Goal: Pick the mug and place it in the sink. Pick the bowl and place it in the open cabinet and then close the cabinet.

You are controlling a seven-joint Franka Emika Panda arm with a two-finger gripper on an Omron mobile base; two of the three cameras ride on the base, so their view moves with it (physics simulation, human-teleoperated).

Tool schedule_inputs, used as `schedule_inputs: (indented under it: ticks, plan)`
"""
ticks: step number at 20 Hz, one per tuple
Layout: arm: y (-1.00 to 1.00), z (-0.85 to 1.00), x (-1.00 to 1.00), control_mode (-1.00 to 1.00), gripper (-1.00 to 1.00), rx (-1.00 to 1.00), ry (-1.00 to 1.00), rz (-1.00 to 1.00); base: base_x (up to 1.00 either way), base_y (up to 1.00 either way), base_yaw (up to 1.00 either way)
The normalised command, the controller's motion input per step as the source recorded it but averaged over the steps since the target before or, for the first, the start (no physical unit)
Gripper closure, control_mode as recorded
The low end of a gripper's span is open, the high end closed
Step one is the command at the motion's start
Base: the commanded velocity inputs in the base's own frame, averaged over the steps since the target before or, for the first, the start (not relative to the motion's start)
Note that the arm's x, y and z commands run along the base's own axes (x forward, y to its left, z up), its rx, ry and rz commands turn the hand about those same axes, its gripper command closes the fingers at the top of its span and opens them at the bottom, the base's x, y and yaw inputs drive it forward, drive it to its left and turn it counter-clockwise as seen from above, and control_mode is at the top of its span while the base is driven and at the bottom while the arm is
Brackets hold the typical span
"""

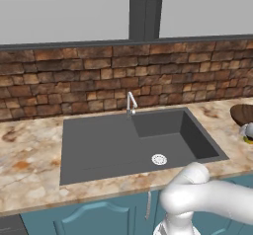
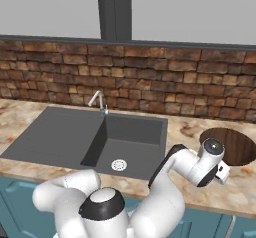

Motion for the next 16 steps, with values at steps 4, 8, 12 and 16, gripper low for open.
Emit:
schedule_inputs:
  ticks: [4, 8, 12, 16]
  plan:
    - [0.33, 0.11, -0.53, -1.00, 1.00, 0.00, -0.04, 0.11, 0.00, 0.00, 0.00]
    - [0.83, 0.25, -0.92, -1.00, 1.00, -0.02, 0.08, 0.16, 0.00, 0.00, 0.00]
    - [0.81, 0.77, -0.25, -1.00, 1.00, -0.16, 0.12, 0.12, 0.00, 0.00, 0.00]
    - [0.99, 0.70, 0.07, -1.00, 1.00, -0.17, 0.05, 0.10, 0.00, 0.00, 0.00]
